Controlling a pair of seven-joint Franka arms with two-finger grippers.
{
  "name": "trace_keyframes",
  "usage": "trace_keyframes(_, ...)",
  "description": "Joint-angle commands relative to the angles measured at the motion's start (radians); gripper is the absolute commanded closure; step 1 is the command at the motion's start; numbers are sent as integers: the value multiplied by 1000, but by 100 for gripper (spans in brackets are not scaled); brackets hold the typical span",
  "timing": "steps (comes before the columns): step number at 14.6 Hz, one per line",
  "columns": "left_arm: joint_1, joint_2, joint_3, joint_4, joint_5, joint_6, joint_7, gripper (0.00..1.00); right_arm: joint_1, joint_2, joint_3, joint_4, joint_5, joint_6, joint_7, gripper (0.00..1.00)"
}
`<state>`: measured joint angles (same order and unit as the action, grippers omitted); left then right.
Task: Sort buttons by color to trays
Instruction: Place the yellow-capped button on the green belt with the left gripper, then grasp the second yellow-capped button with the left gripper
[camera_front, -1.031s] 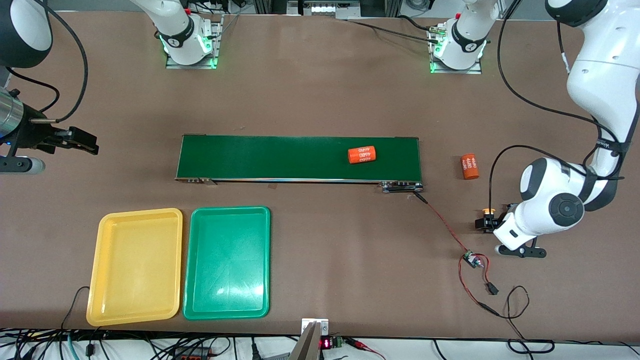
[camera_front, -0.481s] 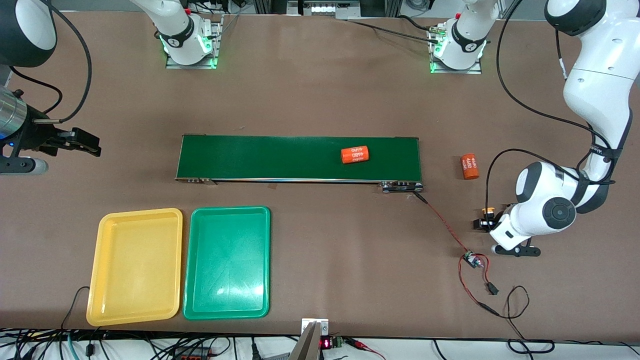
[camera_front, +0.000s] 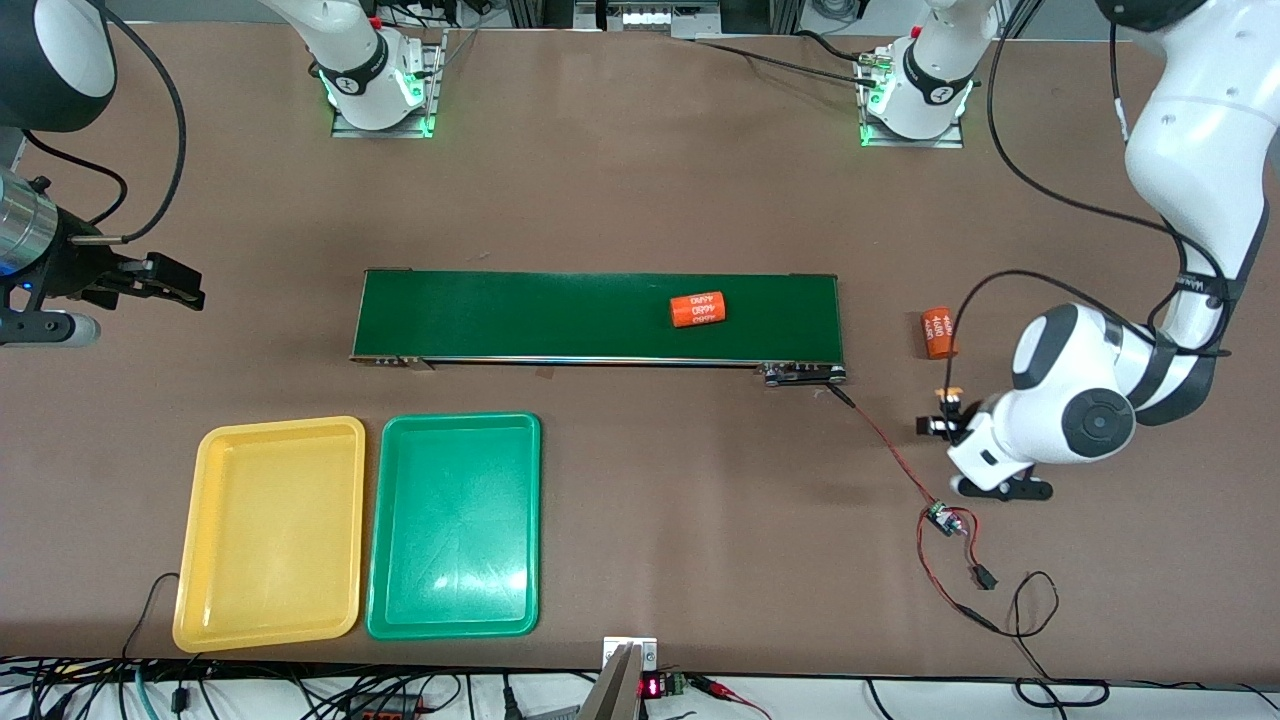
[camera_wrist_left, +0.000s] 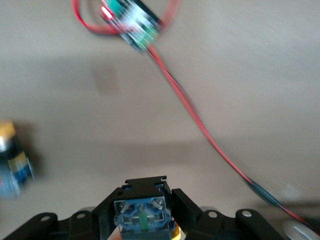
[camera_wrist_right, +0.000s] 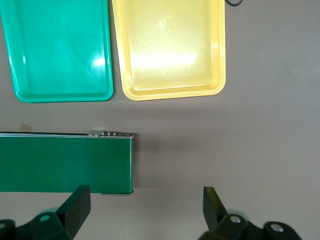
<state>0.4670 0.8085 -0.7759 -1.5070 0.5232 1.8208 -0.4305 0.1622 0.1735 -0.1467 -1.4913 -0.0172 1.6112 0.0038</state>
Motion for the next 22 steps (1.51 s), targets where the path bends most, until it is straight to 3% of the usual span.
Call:
trace_keyframes(1, 18, -34, -150, -41, -15, -109, -186, 85, 5, -29, 2, -32, -13, 10, 1, 0)
trace_keyframes(4, 38, -32, -255, -197, -8, -69, -232, 85, 5, -29, 4, -49, 14, 62, 9, 0)
trace_keyframes(6, 36, -34, -258, -315, -6, 73, -301, 85, 4, -46, 2, -78, 22, 70, 10, 0)
trace_keyframes(9, 9, -34, -258, -360, 1, 172, -384, 80, 4, -89, -1, -138, 13, 92, 9, 0)
trace_keyframes(10, 9, -34, -258, -358, 1, 172, -384, 52, 0, -89, -1, -136, 13, 92, 9, 0)
trace_keyframes(11, 9, -35, -260, -354, 3, 170, -384, 12, -3, -85, -2, -135, 14, 93, 9, 0)
trace_keyframes(12, 10, -35, -261, -346, 1, 164, -384, 0, -3, -81, -2, -133, 16, 95, 10, 0)
trace_keyframes(15, 47, -58, -322, -294, -2, 128, -421, 0, 2, -75, -1, -127, 16, 95, 12, 0)
trace_keyframes(18, 71, -58, -352, -147, -2, 4, -416, 0, -10, -89, -5, -127, 20, 55, 13, 0)
trace_keyframes(20, 71, -51, -317, -44, 3, -84, -384, 0, -10, -109, -5, -127, 19, 59, 13, 0)
trace_keyframes(22, 70, -52, -213, 1, 3, -100, -344, 0, -16, -109, -7, -125, 20, 79, 13, 0)
